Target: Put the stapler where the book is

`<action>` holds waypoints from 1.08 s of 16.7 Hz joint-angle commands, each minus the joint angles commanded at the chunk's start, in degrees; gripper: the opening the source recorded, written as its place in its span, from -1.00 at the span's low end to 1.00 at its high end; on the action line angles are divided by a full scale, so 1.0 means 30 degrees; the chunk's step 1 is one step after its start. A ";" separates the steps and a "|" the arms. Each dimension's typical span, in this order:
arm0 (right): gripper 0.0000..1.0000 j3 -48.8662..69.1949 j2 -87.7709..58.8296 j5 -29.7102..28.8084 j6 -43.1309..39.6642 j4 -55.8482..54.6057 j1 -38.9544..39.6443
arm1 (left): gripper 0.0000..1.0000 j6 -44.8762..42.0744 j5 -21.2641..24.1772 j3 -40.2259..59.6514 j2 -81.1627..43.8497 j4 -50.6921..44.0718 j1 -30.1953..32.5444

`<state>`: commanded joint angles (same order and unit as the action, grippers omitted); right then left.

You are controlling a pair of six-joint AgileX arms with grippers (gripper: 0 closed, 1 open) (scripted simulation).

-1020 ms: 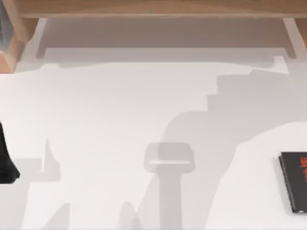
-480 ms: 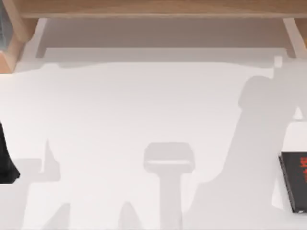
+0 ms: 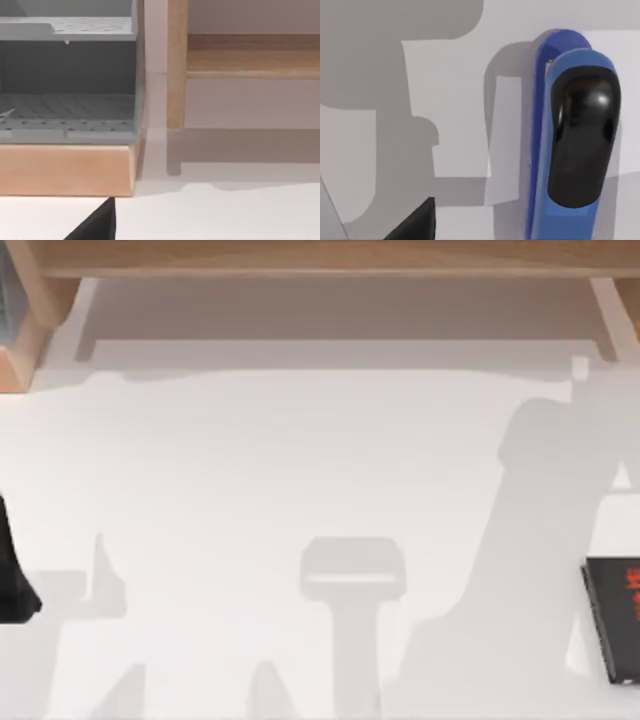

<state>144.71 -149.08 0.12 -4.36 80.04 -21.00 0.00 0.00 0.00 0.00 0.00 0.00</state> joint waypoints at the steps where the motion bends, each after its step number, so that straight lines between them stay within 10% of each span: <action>1: 1.00 -0.0189 0.0030 0.0001 -0.0022 -0.0148 -0.0015 | 1.00 0.0000 0.0000 0.0000 0.0000 0.0000 0.0000; 18: 1.00 -0.3157 -0.0172 -0.0013 0.0075 -0.3399 0.0095 | 1.00 0.0000 0.0000 0.0000 0.0000 0.0000 0.0000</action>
<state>135.24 -149.60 0.08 -4.14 69.84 -20.71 0.00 0.00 0.00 0.00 0.00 0.00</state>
